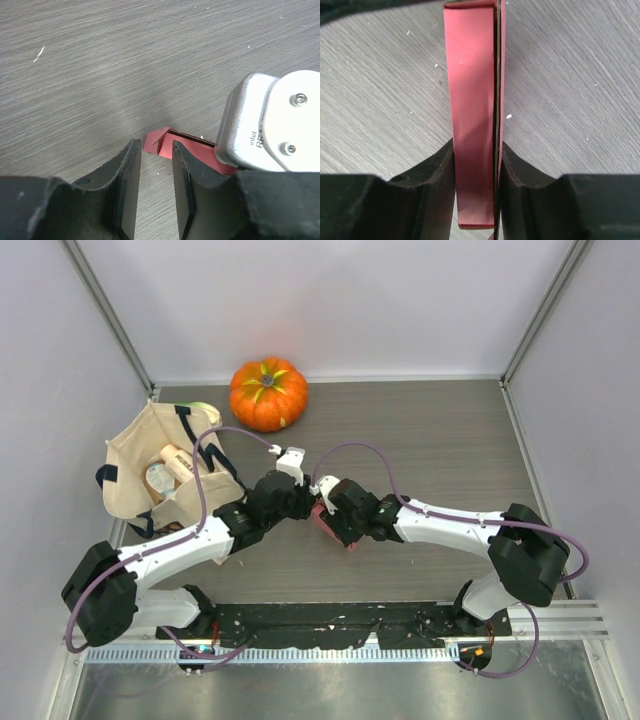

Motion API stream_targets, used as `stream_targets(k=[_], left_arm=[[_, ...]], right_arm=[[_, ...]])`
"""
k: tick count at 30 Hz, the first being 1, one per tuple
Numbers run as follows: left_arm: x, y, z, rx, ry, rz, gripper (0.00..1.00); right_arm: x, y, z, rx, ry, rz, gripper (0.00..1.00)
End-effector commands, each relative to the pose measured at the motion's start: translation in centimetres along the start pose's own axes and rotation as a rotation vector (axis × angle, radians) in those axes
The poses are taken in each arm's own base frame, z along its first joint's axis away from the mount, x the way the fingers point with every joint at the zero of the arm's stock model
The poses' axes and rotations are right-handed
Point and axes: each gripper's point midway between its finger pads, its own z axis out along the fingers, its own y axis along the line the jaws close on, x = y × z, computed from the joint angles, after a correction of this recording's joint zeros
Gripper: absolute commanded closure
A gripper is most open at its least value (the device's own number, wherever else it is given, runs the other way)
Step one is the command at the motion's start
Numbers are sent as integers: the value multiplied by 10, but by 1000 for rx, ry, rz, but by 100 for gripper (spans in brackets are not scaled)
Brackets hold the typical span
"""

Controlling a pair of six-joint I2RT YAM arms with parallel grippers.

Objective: Fold the paper box

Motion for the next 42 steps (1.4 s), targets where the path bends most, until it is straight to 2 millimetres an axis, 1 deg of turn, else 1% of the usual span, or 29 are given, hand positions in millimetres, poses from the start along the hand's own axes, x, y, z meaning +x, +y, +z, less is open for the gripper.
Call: stream_targets(k=[1, 2, 8, 12, 15, 17, 18, 19, 21, 22, 24, 25, 26, 27, 28, 29, 30, 31, 33, 34, 37, 38, 39, 42], left_arm=[[-21, -16, 13, 55, -36, -4, 66], [-20, -18, 14, 71, -27, -1, 66], [-21, -26, 19, 114, -23, 23, 65], [-20, -30, 22, 147, -28, 72, 63], [-14, -28, 26, 151, -21, 112, 60], [-9, -30, 26, 186, -12, 121, 60], [-11, -33, 26, 211, -27, 120, 60], [-5, -36, 26, 249, -13, 122, 60], [-8, -40, 26, 291, -31, 114, 59], [-7, -35, 27, 297, -28, 104, 59], [-8, -38, 26, 335, -14, 71, 60], [-8, -32, 25, 335, -12, 44, 61], [-7, -33, 23, 353, -10, 14, 61], [-5, -29, 22, 350, -37, -2, 60], [-10, -29, 16, 357, -71, -14, 60], [-18, -31, 12, 371, -121, -31, 60], [-12, -28, 11, 368, -120, -35, 60], [-16, -28, 8, 371, -137, -34, 60], [-12, -22, 7, 347, -137, -35, 61], [-14, -21, 4, 347, -150, -34, 61], [-12, -21, 5, 366, -142, -24, 60], [-8, -21, 7, 368, -115, -22, 60], [-10, -26, 6, 396, -111, -12, 61], [-7, -30, 6, 421, -97, -11, 64]], right_arm=[[-20, 4, -4, -16, -62, -19, 63], [-20, 5, -4, -18, -62, -20, 66], [-20, 5, -3, -24, -61, -20, 72], [-20, 7, -3, -35, -65, -24, 72], [-19, 8, -3, -40, -62, -26, 72], [-18, 9, -2, -47, -59, -28, 71], [-17, 10, -3, -53, -57, -30, 72], [-18, 10, -4, -57, -59, -29, 72], [-18, 12, -4, -67, -65, -31, 71], [-19, 13, -5, -73, -74, -27, 71], [-22, 15, -8, -80, -91, -15, 71], [-19, 14, -7, -77, -93, -6, 71], [-21, 14, -10, -82, -107, 0, 71], [-24, 14, -12, -83, -127, 12, 71], [-19, 13, -11, -80, -124, 18, 71], [-20, 14, -12, -83, -133, 21, 70], [-21, 20, -13, -117, -139, 22, 70], [-18, 19, -12, -118, -135, 24, 69], [-18, 18, -12, -115, -139, 32, 69], [-18, 18, -12, -115, -141, 31, 69], [-18, 19, -14, -123, -144, 23, 69], [-17, 19, -14, -124, -142, 23, 69], [-17, 18, -13, -122, -142, 24, 69], [-18, 17, -14, -114, -143, 20, 69]])
